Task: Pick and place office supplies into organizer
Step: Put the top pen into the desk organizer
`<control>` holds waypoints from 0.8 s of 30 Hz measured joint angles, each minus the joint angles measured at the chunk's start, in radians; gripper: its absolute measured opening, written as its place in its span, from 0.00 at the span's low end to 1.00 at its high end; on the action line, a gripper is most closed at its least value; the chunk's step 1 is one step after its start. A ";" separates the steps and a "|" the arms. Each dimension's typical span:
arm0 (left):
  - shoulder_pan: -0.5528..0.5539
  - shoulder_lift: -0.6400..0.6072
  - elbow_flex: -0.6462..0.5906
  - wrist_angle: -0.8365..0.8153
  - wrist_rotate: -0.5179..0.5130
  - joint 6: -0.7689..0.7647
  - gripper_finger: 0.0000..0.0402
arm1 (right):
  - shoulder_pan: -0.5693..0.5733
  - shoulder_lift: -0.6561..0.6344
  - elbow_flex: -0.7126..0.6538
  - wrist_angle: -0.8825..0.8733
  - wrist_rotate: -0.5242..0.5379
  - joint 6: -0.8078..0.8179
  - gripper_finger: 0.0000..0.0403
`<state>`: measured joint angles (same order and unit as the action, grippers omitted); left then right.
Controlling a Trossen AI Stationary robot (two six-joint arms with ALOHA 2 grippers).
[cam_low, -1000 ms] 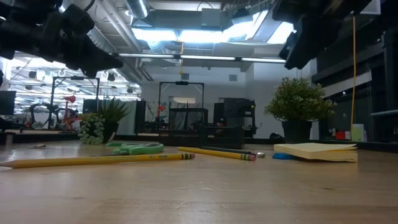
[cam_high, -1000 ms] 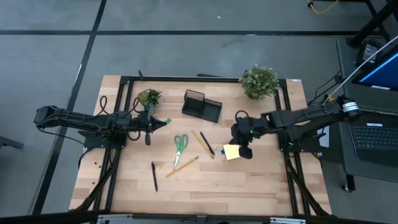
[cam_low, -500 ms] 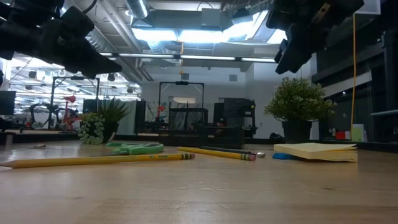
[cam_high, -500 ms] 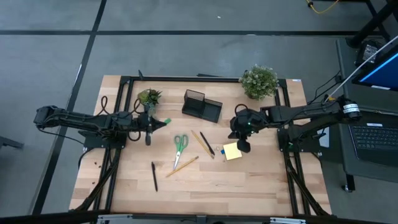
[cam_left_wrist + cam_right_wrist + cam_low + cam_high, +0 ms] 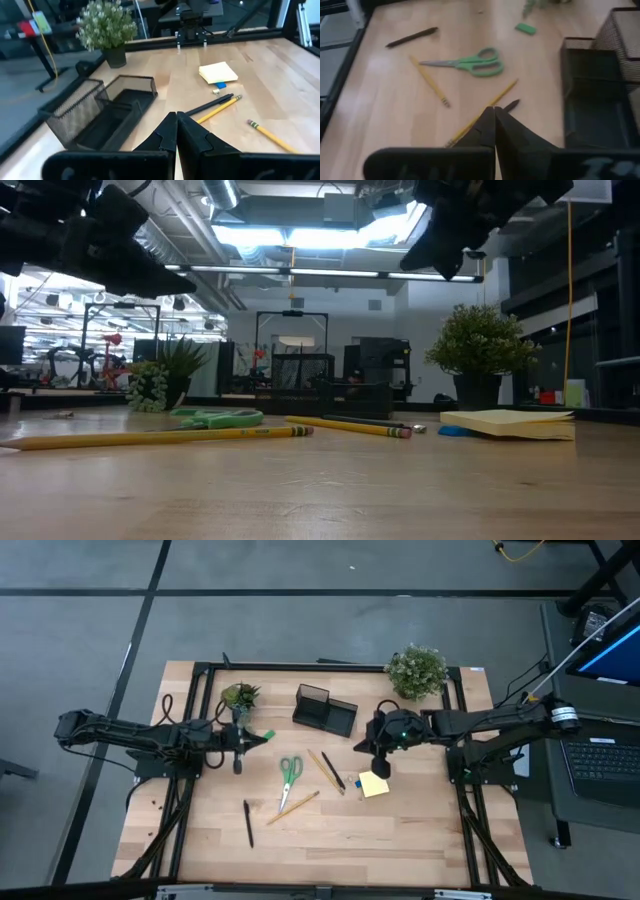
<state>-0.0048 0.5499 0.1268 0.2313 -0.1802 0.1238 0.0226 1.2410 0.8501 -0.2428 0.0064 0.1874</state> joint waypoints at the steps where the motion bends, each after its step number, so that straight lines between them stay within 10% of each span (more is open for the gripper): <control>1: 0.000 0.000 0.000 0.008 0.000 0.020 0.01 | 0.000 0.006 0.000 0.004 0.008 0.019 0.01; 24: 0.000 -0.001 0.000 0.078 -0.007 0.065 0.01 | 0.114 0.431 0.346 -0.411 0.124 0.170 0.02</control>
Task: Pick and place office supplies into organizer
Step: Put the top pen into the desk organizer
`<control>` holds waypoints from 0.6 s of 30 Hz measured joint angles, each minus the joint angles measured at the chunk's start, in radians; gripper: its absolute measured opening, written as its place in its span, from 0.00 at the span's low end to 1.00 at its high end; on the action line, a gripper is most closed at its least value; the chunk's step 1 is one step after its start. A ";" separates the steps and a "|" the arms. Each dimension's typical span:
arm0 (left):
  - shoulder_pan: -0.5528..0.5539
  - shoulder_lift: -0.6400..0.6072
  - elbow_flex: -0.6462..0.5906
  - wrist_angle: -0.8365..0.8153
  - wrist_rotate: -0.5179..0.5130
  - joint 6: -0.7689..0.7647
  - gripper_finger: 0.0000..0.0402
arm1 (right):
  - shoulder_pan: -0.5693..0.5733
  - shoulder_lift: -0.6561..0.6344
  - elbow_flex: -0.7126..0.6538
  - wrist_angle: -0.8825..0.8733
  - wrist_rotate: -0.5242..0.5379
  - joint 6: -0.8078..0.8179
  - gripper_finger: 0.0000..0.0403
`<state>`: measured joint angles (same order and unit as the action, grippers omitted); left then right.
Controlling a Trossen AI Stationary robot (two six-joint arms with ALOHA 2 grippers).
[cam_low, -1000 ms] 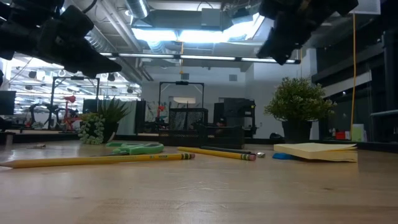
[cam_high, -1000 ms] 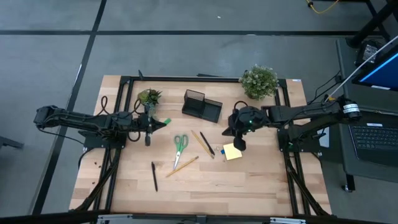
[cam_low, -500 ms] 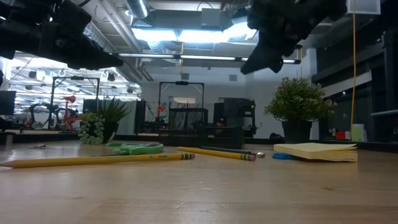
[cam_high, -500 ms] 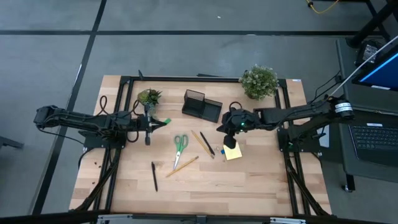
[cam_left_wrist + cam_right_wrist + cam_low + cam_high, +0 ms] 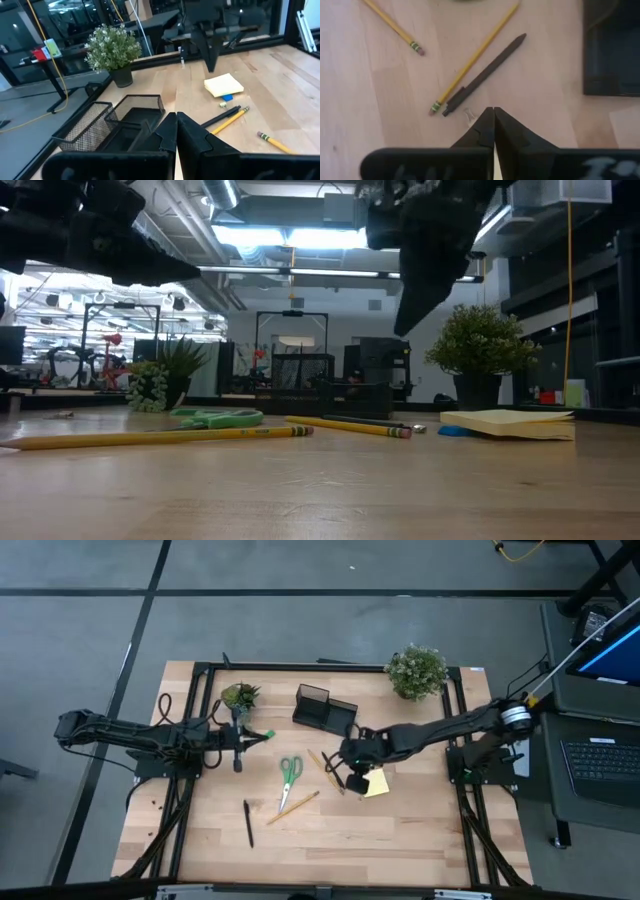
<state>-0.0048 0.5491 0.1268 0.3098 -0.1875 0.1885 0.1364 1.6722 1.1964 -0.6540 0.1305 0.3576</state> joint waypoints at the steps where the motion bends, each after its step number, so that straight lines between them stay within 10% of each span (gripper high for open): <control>1: 0.000 0.000 0.000 0.006 0.000 -0.005 0.01 | 0.000 0.013 0.004 0.002 0.000 0.001 0.03; 18: 0.000 0.000 0.000 0.007 0.000 -0.020 0.01 | -0.027 0.112 0.005 0.107 -0.010 0.134 0.35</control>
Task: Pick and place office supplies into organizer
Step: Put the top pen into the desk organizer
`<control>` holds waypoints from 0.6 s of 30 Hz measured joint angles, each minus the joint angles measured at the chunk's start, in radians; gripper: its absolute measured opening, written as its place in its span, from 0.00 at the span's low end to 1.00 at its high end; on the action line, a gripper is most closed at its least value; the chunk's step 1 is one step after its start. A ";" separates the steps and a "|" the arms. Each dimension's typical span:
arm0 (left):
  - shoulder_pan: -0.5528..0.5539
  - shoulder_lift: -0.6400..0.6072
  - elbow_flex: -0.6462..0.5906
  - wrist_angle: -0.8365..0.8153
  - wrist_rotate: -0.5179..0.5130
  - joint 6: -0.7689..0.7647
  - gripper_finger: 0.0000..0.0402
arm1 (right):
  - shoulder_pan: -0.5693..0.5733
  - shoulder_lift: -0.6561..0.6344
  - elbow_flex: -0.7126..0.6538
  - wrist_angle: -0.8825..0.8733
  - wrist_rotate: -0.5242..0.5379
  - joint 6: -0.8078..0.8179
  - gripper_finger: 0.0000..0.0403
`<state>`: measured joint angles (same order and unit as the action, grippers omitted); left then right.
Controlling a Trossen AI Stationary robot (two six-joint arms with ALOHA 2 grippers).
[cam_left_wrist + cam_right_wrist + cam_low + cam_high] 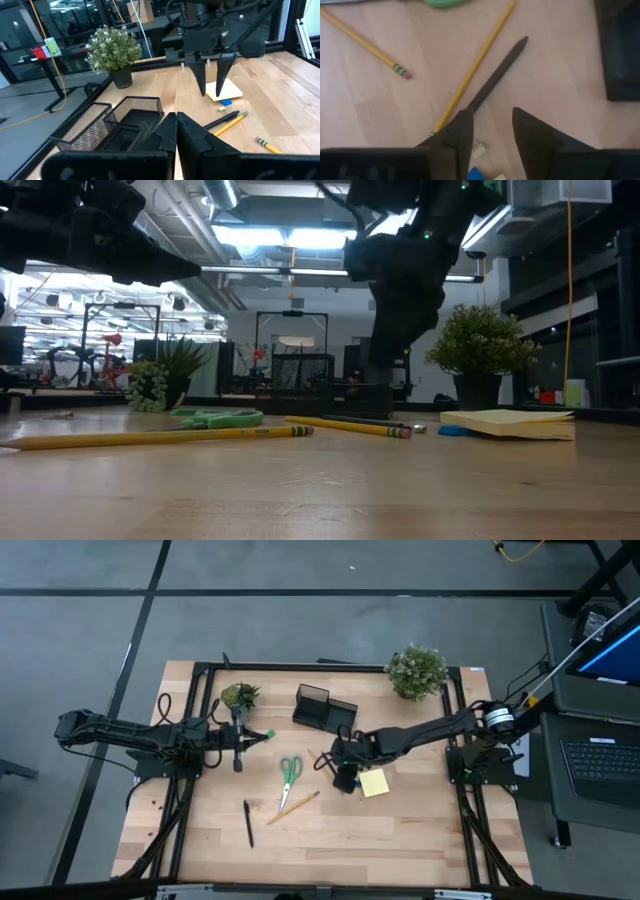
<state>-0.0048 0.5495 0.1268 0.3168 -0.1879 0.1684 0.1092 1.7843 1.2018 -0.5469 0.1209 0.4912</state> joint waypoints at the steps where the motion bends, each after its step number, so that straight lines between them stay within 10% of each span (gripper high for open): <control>1: 0.000 0.000 0.000 0.000 0.000 0.000 0.01 | -0.003 0.006 0.000 0.005 -0.015 0.012 0.36; 18: 0.000 0.003 0.000 0.005 -0.004 0.002 0.00 | -0.009 0.119 0.000 0.083 -0.039 0.085 0.40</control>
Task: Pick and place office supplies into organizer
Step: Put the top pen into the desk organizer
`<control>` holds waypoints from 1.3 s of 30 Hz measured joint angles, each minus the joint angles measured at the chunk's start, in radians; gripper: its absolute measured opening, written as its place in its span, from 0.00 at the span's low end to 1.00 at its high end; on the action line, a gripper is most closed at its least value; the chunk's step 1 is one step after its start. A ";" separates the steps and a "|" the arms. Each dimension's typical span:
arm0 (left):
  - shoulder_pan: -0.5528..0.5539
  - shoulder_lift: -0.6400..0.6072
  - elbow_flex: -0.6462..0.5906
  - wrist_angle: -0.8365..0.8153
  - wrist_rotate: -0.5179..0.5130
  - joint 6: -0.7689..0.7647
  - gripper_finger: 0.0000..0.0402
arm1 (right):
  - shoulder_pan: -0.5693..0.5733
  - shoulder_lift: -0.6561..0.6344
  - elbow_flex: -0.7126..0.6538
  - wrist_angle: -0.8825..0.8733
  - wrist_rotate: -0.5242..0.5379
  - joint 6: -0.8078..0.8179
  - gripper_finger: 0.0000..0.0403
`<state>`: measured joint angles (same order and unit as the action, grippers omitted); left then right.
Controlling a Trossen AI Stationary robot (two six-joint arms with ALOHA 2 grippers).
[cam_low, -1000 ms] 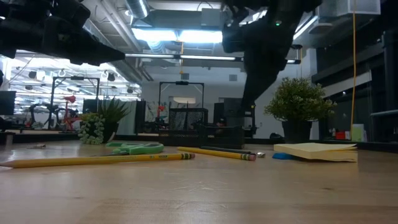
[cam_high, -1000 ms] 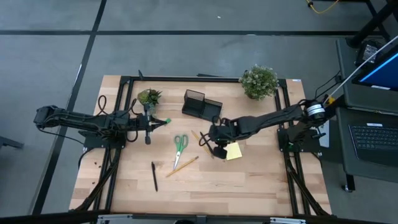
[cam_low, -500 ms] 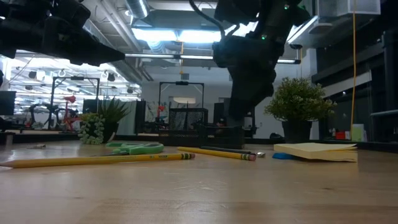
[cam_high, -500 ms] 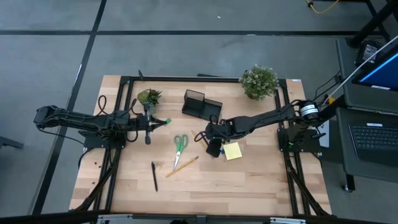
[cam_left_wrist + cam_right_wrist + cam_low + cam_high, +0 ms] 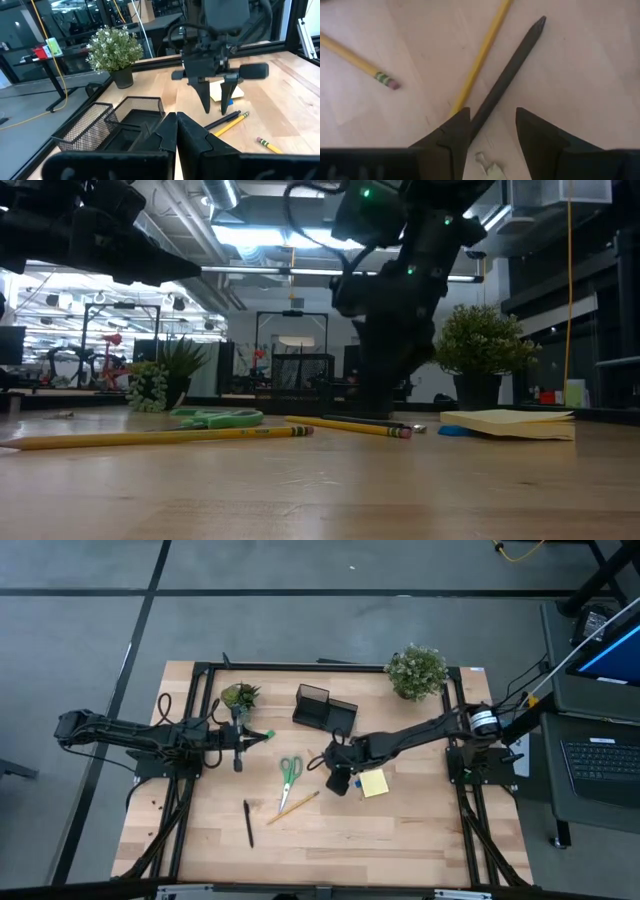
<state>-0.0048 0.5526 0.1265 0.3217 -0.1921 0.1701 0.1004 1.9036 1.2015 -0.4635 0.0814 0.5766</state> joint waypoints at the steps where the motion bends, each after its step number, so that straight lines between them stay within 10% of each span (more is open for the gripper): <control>1: 0.000 0.000 0.000 -0.001 0.000 0.000 0.01 | 0.000 0.011 0.000 0.007 0.000 0.000 0.40; 26: 0.000 0.000 0.000 0.000 -0.008 -0.002 0.00 | -0.024 0.094 0.004 0.026 0.105 -0.197 0.39; 39: 0.000 0.000 0.000 0.000 -0.076 -0.002 0.01 | -0.073 0.096 0.002 0.018 0.158 -0.332 0.11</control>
<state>-0.0044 0.5526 0.1265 0.3222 -0.2678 0.1676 0.0273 1.9995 1.2033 -0.4459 0.2393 0.2445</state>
